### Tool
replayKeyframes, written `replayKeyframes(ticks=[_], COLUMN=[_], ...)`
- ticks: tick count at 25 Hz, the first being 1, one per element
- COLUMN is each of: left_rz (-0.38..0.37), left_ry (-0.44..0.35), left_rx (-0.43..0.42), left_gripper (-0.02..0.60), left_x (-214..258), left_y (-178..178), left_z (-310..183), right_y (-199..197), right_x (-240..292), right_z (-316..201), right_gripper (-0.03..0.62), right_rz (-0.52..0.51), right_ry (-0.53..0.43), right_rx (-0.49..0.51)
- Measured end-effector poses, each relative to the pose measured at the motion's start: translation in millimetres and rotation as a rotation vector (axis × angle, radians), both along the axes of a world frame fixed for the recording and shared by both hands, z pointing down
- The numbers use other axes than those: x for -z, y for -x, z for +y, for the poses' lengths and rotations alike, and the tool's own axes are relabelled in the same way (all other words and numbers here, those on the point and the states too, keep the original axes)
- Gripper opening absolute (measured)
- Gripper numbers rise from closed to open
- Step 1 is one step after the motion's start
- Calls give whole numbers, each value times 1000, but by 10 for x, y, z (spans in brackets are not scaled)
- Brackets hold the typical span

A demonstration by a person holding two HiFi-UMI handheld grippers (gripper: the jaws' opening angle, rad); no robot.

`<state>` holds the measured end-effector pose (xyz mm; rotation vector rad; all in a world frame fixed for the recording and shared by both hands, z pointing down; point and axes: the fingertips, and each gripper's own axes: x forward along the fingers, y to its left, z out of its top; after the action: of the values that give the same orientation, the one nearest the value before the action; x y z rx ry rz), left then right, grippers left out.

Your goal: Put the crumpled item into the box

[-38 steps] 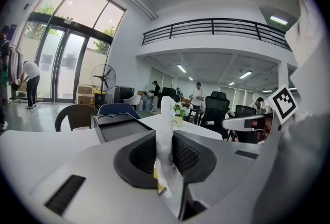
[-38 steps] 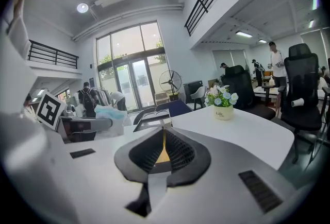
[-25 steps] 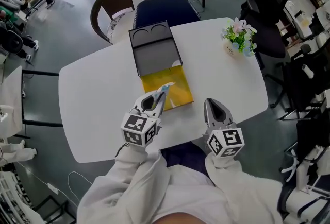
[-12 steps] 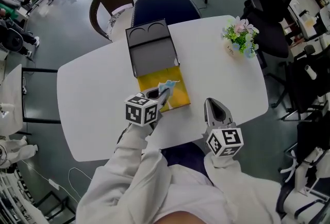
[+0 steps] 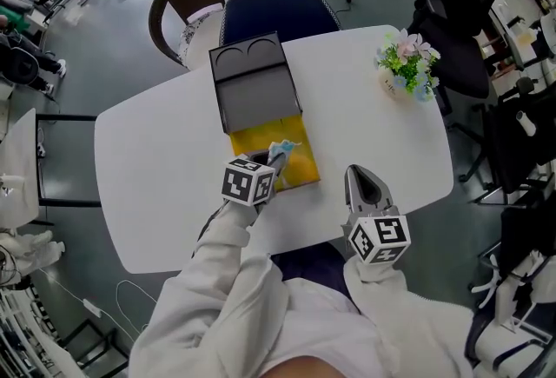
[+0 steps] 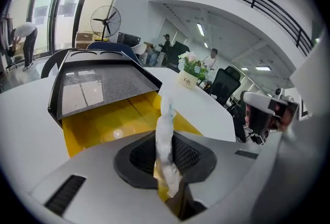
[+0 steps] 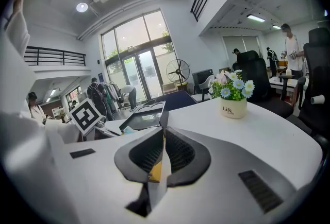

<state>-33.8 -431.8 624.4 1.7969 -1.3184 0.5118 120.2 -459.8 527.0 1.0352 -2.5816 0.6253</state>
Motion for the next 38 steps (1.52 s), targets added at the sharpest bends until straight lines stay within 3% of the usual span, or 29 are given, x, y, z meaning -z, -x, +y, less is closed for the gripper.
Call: replayKeyframes(ticks=[4,12,22,25,30,38], left_rz=[-47,-223,-389,-405,-434,-401], left_ry=[20,-1,-21,-28,-60,-122], left_rx=[-12,-34,-38,-25,19,47], left_gripper=[66,90,201,277,315,322], left_x=[-56,-110,-44,-26,62,282], left_y=[40,150,316,350,423,437], left_z=[-14,-76,-60,-40,1,115], right_y=[6,27,52,61,111,206], right_x=[-6,-35,-18,-17,6,67], right_z=[-30,-8,15,26,58,133], right_gripper=[37,37,37,37,37,37], right_rz=[-1,2,4,3,-2,-6], right_ry=[5,13,7,3,-8,-29], right_rx=[-2,3,12,15,29,51])
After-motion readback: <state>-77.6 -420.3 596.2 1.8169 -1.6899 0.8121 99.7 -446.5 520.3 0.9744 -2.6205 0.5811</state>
